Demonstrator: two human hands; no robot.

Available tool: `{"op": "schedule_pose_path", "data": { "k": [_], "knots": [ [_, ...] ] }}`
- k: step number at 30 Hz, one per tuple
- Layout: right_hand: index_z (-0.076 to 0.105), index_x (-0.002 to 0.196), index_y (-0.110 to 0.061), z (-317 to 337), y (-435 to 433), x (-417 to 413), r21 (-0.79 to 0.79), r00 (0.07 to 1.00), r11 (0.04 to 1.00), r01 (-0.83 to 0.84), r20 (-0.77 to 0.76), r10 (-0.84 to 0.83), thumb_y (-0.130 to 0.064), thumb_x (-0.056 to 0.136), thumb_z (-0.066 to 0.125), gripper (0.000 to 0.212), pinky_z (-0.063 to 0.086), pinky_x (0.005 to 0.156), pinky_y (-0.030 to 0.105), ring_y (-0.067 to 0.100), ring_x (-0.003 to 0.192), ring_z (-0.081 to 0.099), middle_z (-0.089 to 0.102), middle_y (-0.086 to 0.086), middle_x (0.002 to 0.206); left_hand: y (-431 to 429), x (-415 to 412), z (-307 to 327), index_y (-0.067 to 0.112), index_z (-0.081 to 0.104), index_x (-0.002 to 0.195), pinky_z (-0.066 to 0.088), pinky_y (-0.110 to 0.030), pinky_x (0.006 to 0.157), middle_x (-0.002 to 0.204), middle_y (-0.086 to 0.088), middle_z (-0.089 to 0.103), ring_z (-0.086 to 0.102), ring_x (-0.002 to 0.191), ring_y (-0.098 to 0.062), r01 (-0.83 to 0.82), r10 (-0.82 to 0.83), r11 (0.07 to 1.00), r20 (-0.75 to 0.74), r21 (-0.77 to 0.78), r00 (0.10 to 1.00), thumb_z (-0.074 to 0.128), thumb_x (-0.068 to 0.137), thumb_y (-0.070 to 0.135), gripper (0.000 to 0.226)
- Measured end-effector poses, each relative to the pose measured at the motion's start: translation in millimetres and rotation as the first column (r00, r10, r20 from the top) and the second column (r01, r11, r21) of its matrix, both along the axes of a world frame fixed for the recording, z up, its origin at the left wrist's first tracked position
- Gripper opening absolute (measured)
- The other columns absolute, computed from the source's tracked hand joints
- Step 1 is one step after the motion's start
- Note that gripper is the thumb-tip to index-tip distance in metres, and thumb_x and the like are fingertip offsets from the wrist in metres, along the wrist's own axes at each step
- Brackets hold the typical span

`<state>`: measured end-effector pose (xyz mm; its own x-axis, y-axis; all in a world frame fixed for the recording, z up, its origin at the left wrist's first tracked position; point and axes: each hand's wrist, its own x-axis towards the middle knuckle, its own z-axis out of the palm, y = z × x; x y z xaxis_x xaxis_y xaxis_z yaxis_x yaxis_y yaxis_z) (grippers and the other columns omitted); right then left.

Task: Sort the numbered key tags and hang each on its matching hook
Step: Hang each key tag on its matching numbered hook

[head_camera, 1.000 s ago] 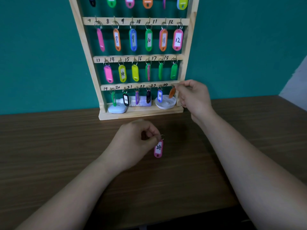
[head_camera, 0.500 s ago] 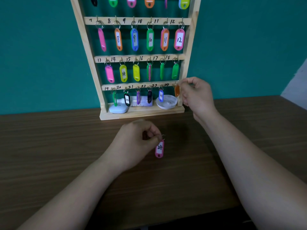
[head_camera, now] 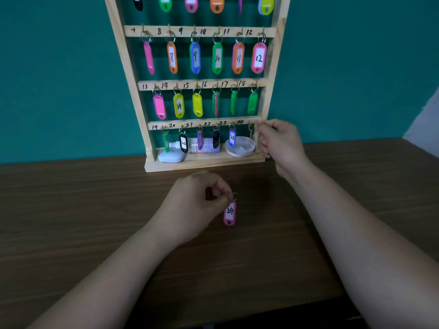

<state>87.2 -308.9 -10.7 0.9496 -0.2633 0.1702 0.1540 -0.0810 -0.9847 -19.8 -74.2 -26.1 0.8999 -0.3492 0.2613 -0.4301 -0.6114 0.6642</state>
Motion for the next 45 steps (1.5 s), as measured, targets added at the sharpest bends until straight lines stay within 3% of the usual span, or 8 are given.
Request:
{"op": "schedule_pose_path", "data": {
  "k": [9, 13, 19, 24, 29, 34, 40, 45],
  "knots": [
    [0.068, 0.096, -0.018, 7, 0, -6, -0.068, 0.990, 0.996, 0.058, 0.136, -0.048, -0.020, 0.100, 0.070, 0.005, 0.035, 0.043, 0.016, -0.001, 0.044, 0.045, 0.055, -0.016, 0.051, 5, 4, 0, 0.039, 0.075, 0.084, 0.039, -0.011, 0.066, 0.084, 0.021, 0.067, 0.061, 0.079, 0.001, -0.071, 0.073, 0.994, 0.025, -0.087, 0.997, 0.079, 0.093, 0.032, 0.011],
    [0.072, 0.093, -0.020, 7, 9, -17, -0.175, 0.971, 0.962, -0.209, 0.081, 0.226, -0.027, 0.100, 0.074, 0.010, 0.037, 0.046, 0.020, 0.005, 0.048, 0.044, 0.053, -0.012, 0.056, 9, 8, 1, 0.037, 0.076, 0.086, 0.042, -0.014, 0.063, 0.082, 0.016, 0.069, 0.062, 0.076, -0.003, -0.126, 0.129, 0.979, 0.010, -0.161, 0.992, 0.077, 0.094, 0.034, 0.009],
    [0.076, 0.096, -0.021, 5, 21, -36, -0.355, 0.811, 0.737, -0.576, -0.130, 0.571, -0.043, 0.100, 0.073, 0.022, 0.048, 0.055, 0.023, 0.013, 0.056, 0.054, 0.060, -0.001, 0.065, 16, 13, 2, 0.032, 0.077, 0.084, 0.044, -0.015, 0.061, 0.075, 0.014, 0.071, 0.063, 0.071, -0.004, -0.252, 0.262, 0.935, 0.005, -0.247, 0.965, 0.075, 0.094, 0.027, 0.011],
    [0.077, 0.100, -0.014, 3, 25, -39, -0.385, 0.767, 0.675, -0.629, -0.166, 0.619, -0.029, 0.099, 0.076, 0.014, 0.048, 0.057, 0.026, 0.015, 0.058, 0.059, 0.067, 0.003, 0.069, 18, 13, 3, 0.031, 0.076, 0.084, 0.042, -0.012, 0.061, 0.076, 0.015, 0.072, 0.064, 0.071, -0.001, -0.291, 0.296, 0.923, -0.019, -0.251, 0.955, 0.075, 0.095, 0.028, 0.012],
    [0.076, 0.103, -0.018, 0, 28, -37, -0.362, 0.747, 0.661, -0.657, -0.197, 0.635, -0.026, 0.098, 0.077, 0.010, 0.049, 0.056, 0.025, 0.016, 0.061, 0.061, 0.071, 0.001, 0.074, 17, 11, 4, 0.031, 0.077, 0.085, 0.048, -0.025, 0.068, 0.077, 0.013, 0.073, 0.065, 0.074, -0.003, -0.295, 0.294, 0.919, -0.042, -0.260, 0.955, 0.074, 0.096, 0.028, 0.011],
    [0.072, 0.103, -0.021, -6, 29, -35, -0.385, 0.734, 0.633, -0.672, -0.227, 0.640, -0.024, 0.102, 0.073, 0.003, 0.046, 0.053, 0.023, 0.014, 0.058, 0.061, 0.072, 0.001, 0.074, 15, 11, 5, 0.029, 0.076, 0.085, 0.048, -0.027, 0.068, 0.074, 0.014, 0.075, 0.066, 0.072, -0.001, -0.279, 0.275, 0.924, -0.053, -0.263, 0.960, 0.072, 0.098, 0.030, 0.013],
    [0.075, 0.101, -0.018, -5, 29, -35, -0.333, 0.742, 0.670, -0.663, -0.177, 0.647, -0.024, 0.101, 0.074, 0.006, 0.049, 0.055, 0.024, 0.015, 0.059, 0.059, 0.069, 0.002, 0.071, 17, 11, 5, 0.029, 0.077, 0.088, 0.054, -0.028, 0.076, 0.083, 0.011, 0.076, 0.068, 0.081, -0.003, -0.281, 0.275, 0.917, -0.059, -0.285, 0.960, 0.073, 0.098, 0.030, 0.011],
    [0.078, 0.094, -0.020, 3, 16, -23, -0.259, 0.928, 0.893, -0.369, -0.041, 0.371, -0.022, 0.100, 0.075, 0.007, 0.046, 0.053, 0.024, 0.009, 0.057, 0.054, 0.064, -0.002, 0.066, 16, 12, 2, 0.030, 0.074, 0.090, 0.046, -0.014, 0.066, 0.083, 0.010, 0.071, 0.063, 0.078, -0.001, -0.298, 0.278, 0.926, -0.116, -0.231, 0.954, 0.073, 0.096, 0.034, 0.007]
  ]
}}
